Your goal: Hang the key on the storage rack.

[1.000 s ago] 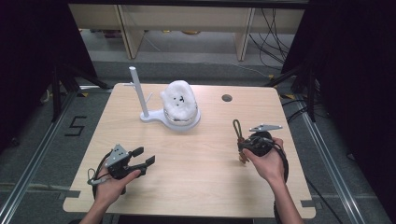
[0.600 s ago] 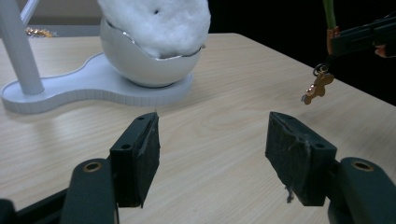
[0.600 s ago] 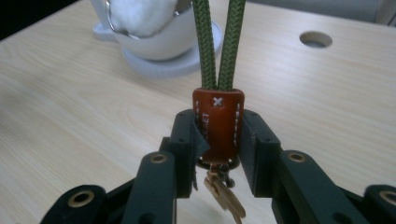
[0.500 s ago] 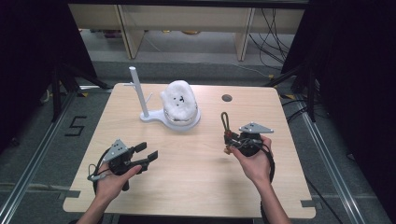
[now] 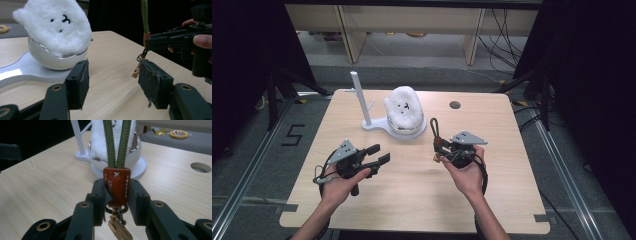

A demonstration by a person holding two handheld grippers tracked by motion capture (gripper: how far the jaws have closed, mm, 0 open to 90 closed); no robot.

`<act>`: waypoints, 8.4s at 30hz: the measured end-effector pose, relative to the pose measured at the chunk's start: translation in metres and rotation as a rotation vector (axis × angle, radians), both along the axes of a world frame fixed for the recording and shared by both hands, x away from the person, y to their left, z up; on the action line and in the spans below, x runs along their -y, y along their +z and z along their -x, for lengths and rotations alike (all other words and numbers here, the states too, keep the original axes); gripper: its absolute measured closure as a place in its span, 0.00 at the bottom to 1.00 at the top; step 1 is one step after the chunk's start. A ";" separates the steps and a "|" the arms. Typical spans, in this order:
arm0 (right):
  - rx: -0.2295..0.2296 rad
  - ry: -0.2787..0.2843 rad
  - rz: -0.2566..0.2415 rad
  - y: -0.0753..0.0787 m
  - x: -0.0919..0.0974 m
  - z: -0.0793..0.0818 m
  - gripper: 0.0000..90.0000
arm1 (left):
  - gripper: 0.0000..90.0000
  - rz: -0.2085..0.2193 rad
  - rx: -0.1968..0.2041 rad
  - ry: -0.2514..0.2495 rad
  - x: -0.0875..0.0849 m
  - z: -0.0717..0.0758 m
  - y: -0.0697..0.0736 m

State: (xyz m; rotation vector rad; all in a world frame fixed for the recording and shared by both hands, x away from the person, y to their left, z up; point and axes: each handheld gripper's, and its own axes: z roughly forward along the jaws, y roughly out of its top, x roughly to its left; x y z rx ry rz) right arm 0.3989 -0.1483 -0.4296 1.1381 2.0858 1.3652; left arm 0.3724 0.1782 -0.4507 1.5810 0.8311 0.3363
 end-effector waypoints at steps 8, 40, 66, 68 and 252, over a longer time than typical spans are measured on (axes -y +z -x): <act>0.027 0.047 -0.020 -0.002 -0.023 0.000 0.77 | 0.54 0.028 -0.004 -0.060 0.017 -0.008 0.007; 0.048 0.165 -0.026 -0.007 -0.066 0.004 0.77 | 0.75 0.123 -0.091 -0.113 0.036 -0.037 0.021; 0.086 0.169 -0.020 -0.007 -0.075 0.006 0.77 | 0.93 0.068 -0.058 -0.105 0.034 -0.034 0.027; 0.072 0.172 -0.040 -0.008 -0.076 0.007 0.76 | 0.93 0.059 -0.048 -0.103 0.034 -0.033 0.028; 0.022 -0.064 -0.052 -0.045 0.013 0.027 0.51 | 0.93 -0.305 0.071 0.592 -0.069 -0.120 0.049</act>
